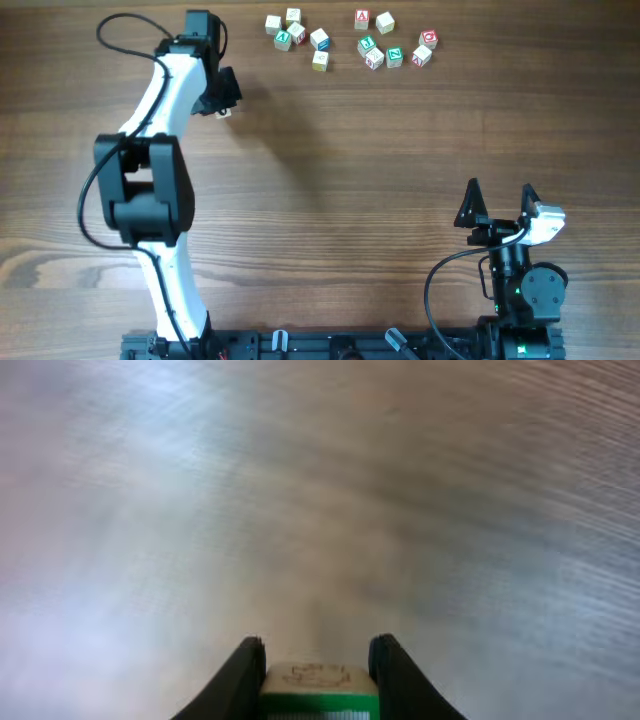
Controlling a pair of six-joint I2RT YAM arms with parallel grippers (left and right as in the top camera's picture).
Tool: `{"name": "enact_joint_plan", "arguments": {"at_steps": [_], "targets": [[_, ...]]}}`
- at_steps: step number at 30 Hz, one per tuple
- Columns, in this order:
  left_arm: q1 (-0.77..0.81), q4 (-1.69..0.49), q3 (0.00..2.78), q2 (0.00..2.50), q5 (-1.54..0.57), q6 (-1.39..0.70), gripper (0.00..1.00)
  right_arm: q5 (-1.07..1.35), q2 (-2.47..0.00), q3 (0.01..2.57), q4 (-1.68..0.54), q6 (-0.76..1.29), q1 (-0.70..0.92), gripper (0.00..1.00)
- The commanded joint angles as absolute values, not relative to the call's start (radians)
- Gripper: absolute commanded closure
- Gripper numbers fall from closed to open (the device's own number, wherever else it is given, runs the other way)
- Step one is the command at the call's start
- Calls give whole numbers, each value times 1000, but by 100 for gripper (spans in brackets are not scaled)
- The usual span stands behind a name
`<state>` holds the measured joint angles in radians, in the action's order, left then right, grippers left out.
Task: Form a circle
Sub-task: 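Carry the N block left and set it down on the table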
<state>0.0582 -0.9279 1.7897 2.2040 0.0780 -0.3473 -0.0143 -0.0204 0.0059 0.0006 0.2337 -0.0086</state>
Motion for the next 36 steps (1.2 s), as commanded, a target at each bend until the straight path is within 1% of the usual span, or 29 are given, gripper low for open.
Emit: {"name": "enact_joint_plan", "arguments": {"at_steps": [1,3,4,6,9,10,11,12,16,19,21,22,23,26,28,32,36], "targets": [[56,-1008,1794,2130,140,-585,96,2,-14,6,6,239,-14,0],[59,-1045,1794,2126,147,-650,96,2,-14,6,6,239,-14,0],[61,-1060,1794,2126,184,-690,96,2,-14,6,6,239,-14,0],[70,-1090,1789,2126,325,-787,96,2,-14,6,6,239,-14,0],[92,-1089,1750,2126,459,-847,96,2,-14,6,6,239,-14,0],[104,-1088,1722,2126,541,-894,96,2,-14,6,6,239,-14,0],[115,-1074,1692,2126,617,-933,96,2,-14,6,6,239,-14,0],[123,-1035,1654,2126,647,-936,96,2,-14,6,6,239,-14,0],[139,-820,1462,2126,641,-920,95,2,-14,6,6,239,-14,0],[136,-722,1377,2126,632,-916,96,2,-14,6,6,239,-14,0],[133,-673,1358,2126,579,-832,95,2,-14,6,6,239,-14,0],[132,-661,1357,2126,554,-809,92,2,-14,6,6,239,-14,0],[130,-644,1357,2126,528,-788,85,2,-14,6,6,239,-14,0],[121,-624,1357,2126,486,-785,76,2,-14,6,6,239,-14,0],[114,-628,1357,2126,483,-785,73,2,-14,6,6,239,-14,0],[86,-667,1357,2126,478,-785,72,2,-14,6,6,239,-14,0],[59,-668,1357,2126,427,-785,59,2,-14,6,6,239,-14,0]]}}
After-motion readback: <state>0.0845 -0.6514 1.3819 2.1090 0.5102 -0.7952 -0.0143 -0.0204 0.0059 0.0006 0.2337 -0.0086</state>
